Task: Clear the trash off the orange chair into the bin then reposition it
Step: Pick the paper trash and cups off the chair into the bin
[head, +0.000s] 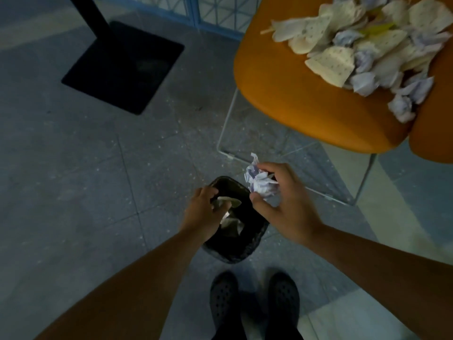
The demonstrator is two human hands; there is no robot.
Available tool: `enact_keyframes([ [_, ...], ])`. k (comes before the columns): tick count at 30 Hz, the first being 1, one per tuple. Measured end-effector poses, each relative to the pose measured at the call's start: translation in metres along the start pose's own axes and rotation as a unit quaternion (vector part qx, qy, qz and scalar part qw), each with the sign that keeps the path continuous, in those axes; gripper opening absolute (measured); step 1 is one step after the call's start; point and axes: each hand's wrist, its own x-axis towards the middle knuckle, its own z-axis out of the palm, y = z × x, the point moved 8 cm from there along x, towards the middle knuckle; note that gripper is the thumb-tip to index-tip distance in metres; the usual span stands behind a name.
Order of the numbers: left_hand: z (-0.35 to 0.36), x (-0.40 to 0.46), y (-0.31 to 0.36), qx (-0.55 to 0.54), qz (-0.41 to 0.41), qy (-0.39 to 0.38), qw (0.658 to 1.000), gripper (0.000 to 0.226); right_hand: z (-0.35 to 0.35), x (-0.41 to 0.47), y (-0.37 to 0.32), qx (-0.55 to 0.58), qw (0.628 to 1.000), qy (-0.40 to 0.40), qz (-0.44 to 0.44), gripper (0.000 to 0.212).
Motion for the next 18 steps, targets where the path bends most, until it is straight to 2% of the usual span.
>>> enact_keyframes([
  [5,-0.004,0.005,-0.014,-0.002,0.015,0.038,0.999,0.028,0.054,-0.013,0.039,-0.017,0.997,-0.068,0.022,0.054],
  [8,-0.017,0.007,-0.012,0.002,0.040,0.063,0.997,0.021,0.098,-0.020,0.072,-0.051,0.980,-0.173,0.087,0.073],
  [10,-0.023,0.007,-0.010,0.009,0.049,0.065,0.997,0.020,0.114,-0.027,0.090,-0.091,0.963,-0.214,0.134,0.079],
  [13,-0.030,0.008,-0.003,0.019,0.065,0.058,0.996,0.024,0.111,-0.030,0.095,-0.093,0.965,-0.186,0.160,0.069],
  [18,-0.054,0.016,0.035,-0.005,0.096,0.066,0.993,0.026,0.075,-0.007,0.060,-0.086,0.979,-0.165,0.079,0.052],
])
